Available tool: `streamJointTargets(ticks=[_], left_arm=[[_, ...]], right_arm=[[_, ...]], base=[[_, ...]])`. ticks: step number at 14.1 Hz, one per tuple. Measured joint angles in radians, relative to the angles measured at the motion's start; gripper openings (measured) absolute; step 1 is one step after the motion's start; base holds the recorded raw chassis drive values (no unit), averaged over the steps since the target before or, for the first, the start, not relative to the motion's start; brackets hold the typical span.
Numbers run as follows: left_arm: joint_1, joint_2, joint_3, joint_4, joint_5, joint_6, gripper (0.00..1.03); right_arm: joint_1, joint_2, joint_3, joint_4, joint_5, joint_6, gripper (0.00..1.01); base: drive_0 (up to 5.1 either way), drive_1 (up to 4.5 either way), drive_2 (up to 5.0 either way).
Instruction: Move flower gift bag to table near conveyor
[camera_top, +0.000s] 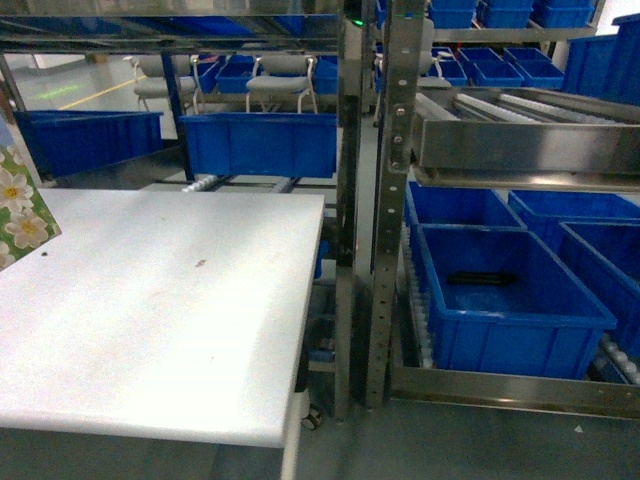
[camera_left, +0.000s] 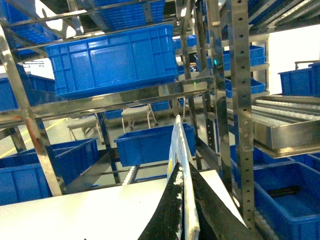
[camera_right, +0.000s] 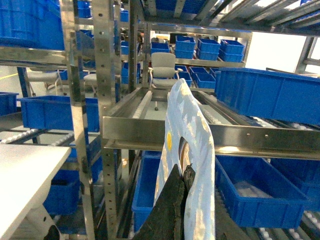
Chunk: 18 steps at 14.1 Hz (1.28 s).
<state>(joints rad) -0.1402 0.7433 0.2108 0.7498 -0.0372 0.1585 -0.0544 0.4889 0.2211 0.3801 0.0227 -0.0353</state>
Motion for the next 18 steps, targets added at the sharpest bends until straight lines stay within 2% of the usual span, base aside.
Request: streamJointTargets(ticks=[18], left_arm=[[0.0,0.0,0.0,-0.001,0.0,0.0,0.02]], right_arm=[[0.0,0.0,0.0,0.002,0.0,0.0,0.02]], base=[[-4.9,2.51,2.5]])
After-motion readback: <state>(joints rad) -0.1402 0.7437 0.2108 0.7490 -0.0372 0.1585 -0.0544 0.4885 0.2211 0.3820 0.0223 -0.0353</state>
